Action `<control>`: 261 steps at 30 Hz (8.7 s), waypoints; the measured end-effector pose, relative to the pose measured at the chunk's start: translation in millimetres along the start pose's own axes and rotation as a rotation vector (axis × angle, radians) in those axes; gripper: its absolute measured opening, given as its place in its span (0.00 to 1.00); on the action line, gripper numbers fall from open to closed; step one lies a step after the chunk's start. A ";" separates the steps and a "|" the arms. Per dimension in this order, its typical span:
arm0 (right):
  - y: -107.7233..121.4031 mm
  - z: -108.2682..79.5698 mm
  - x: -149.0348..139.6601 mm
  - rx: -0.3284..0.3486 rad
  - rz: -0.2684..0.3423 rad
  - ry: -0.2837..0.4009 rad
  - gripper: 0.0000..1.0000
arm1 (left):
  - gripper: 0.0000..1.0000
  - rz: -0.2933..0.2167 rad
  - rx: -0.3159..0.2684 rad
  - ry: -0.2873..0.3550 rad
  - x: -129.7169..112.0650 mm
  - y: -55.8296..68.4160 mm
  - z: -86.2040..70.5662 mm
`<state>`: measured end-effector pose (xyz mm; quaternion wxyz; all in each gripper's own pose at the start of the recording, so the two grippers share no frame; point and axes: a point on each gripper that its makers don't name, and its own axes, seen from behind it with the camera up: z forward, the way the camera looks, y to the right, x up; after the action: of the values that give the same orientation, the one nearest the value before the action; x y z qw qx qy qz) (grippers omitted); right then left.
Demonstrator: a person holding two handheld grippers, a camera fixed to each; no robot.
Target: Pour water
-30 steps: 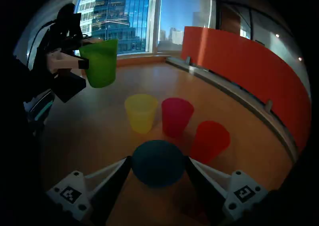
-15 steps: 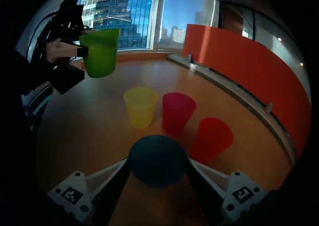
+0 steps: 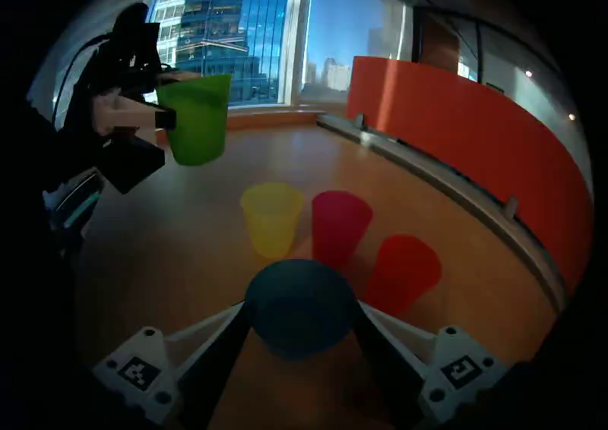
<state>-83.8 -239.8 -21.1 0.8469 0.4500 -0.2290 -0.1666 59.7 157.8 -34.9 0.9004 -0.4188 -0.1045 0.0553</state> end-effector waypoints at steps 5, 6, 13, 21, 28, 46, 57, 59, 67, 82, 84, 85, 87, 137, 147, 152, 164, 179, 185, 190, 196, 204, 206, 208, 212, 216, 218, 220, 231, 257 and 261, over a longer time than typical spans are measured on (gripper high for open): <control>-1.4 -8.7 24.1 -0.007 0.021 0.064 0.93 | 0.84 -0.010 0.001 0.005 2.2 -1.0 1.0; -1.5 -10.5 28.5 -0.010 0.023 0.076 0.93 | 0.84 -0.012 0.001 0.005 2.4 -1.3 1.2; -2.9 -24.6 62.2 -0.024 0.046 0.169 0.93 | 0.84 -0.014 0.010 0.006 4.7 -4.8 2.8; -4.4 -39.6 103.5 -0.025 0.062 0.275 0.93 | 0.85 -0.025 0.012 0.018 11.6 -7.8 6.4; -4.6 -52.8 138.2 -0.020 0.066 0.360 0.93 | 0.84 -0.032 0.002 0.036 18.8 -6.2 11.5; -1.4 -73.9 181.5 -0.048 0.017 0.461 0.92 | 0.85 -0.052 0.006 0.100 39.8 -6.9 10.6; -6.8 -80.1 198.0 -0.045 -0.004 0.526 0.92 | 0.84 -0.046 -0.006 0.100 41.8 -2.9 11.1; -8.4 -80.9 199.2 -0.039 -0.006 0.531 0.93 | 0.84 -0.046 -0.010 0.099 42.5 -2.1 11.6; -8.6 -80.7 196.1 -0.048 -0.017 0.522 0.93 | 0.85 -0.043 -0.014 0.098 42.2 -1.7 12.1; -7.6 -85.5 202.0 -0.051 -0.053 0.491 0.92 | 0.84 -0.035 -0.027 0.098 43.8 4.8 16.0; -7.8 -87.0 205.7 -0.051 -0.066 0.488 0.92 | 0.84 -0.039 -0.029 0.101 44.4 5.9 17.2; -8.2 -87.8 207.5 -0.050 -0.074 0.486 0.92 | 0.85 -0.042 -0.030 0.103 44.5 6.5 17.7; -8.4 -89.6 211.4 -0.051 -0.092 0.483 0.92 | 0.84 -0.045 -0.033 0.105 44.7 7.7 18.8; 7.1 -110.7 289.5 -0.276 -0.732 0.418 0.91 | 0.84 -0.019 -0.099 0.116 50.9 46.6 24.2; 15.0 -112.9 300.3 -0.334 -0.829 0.408 0.91 | 0.84 -0.025 -0.104 0.120 53.0 48.3 23.6; 15.4 -111.8 301.2 -0.346 -0.881 0.392 0.91 | 0.84 -0.023 -0.108 0.122 54.3 50.6 23.8; 19.7 -110.3 304.9 -0.384 -0.995 0.362 0.91 | 0.84 -0.024 -0.120 0.142 60.5 55.1 24.1; 19.3 -105.6 308.4 -0.413 -1.083 0.342 0.91 | 0.84 -0.037 -0.127 0.159 64.0 56.9 23.8; 22.8 -106.6 311.8 -0.433 -1.113 0.336 0.91 | 0.84 -0.034 -0.126 0.158 63.1 56.7 23.0; 24.5 -108.3 314.1 -0.447 -1.137 0.332 0.92 | 0.84 -0.034 -0.126 0.157 63.0 57.2 22.0; 25.4 -112.0 317.3 -0.458 -1.153 0.333 0.91 | 0.84 -0.027 -0.124 0.155 63.7 57.5 20.9; 24.2 -115.0 320.2 -0.467 -1.176 0.333 0.91 | 0.84 -0.016 -0.123 0.154 64.3 59.1 21.4; 24.3 -116.1 320.8 -0.468 -1.179 0.334 0.91 | 0.84 -0.012 -0.123 0.156 64.5 60.1 21.7; 24.6 -117.2 321.8 -0.471 -1.186 0.335 0.91 | 0.83 -0.010 -0.123 0.157 65.2 60.5 21.7; 24.3 -120.1 325.0 -0.478 -1.203 0.336 0.92 | 0.83 -0.006 -0.122 0.160 66.9 61.0 21.7; 23.4 -123.1 328.1 -0.486 -1.223 0.336 0.91 | 0.83 -0.004 -0.125 0.161 68.4 63.1 21.8; 22.9 -124.3 329.0 -0.488 -1.231 0.334 0.91 | 0.83 -0.002 -0.127 0.160 69.1 64.4 22.0; 22.4 -125.6 329.2 -0.489 -1.240 0.333 0.91 | 0.83 0.000 -0.129 0.161 69.6 65.4 22.1; 18.2 -132.5 331.9 -0.509 -1.286 0.330 0.91 | 0.84 0.004 -0.130 0.162 72.1 68.5 22.1; 12.1 -141.3 338.5 -0.541 -1.389 0.314 0.91 | 0.83 0.010 -0.137 0.168 76.7 75.3 19.1; 11.9 -140.6 338.3 -0.542 -1.405 0.308 0.91 | 0.83 0.011 -0.138 0.169 77.0 75.6 18.9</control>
<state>276.8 -302.2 0.4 0.6452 0.2849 0.2802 -0.6512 129.2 234.9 -70.0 0.8747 -0.4835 -0.0295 0.0175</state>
